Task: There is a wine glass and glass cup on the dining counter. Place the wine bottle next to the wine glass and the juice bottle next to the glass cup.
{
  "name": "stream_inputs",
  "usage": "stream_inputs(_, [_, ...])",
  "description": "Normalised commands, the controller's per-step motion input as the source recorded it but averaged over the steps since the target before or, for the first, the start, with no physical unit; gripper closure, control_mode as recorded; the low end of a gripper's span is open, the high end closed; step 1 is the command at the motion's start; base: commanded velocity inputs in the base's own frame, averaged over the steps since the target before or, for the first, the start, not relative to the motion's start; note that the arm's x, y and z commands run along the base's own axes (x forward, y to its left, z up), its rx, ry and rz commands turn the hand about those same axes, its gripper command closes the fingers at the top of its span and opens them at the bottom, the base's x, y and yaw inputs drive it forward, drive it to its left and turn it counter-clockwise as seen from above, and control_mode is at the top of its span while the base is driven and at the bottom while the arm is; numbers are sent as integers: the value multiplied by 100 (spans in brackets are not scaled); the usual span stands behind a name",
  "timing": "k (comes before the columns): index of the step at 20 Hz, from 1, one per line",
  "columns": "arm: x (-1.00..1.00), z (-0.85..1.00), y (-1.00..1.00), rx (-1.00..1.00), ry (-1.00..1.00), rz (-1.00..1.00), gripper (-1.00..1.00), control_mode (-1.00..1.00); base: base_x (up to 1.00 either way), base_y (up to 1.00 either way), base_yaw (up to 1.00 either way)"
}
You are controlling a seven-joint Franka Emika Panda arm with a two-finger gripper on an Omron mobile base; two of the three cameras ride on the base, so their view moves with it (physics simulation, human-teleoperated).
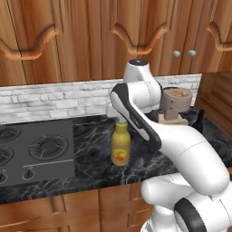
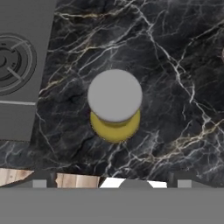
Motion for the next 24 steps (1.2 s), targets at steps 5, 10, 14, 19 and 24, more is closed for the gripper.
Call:
stream_inputs(5, [25, -7, 0, 0, 0, 0, -100, -100, 0, 0, 0])
stream_inputs(10, [22, -4, 0, 0, 0, 0, -100, -100, 0, 0, 0])
stream_inputs(14, [24, -8, 0, 0, 2, 0, -100, -100, 0, 0, 0])
stream_inputs(19, [23, -11, 2, -1, 4, 0, -100, -100, 0, 0, 0])
stream_inputs(24, [15, -14, 4, 0, 7, 0, -100, -100, 0, 0, 0])
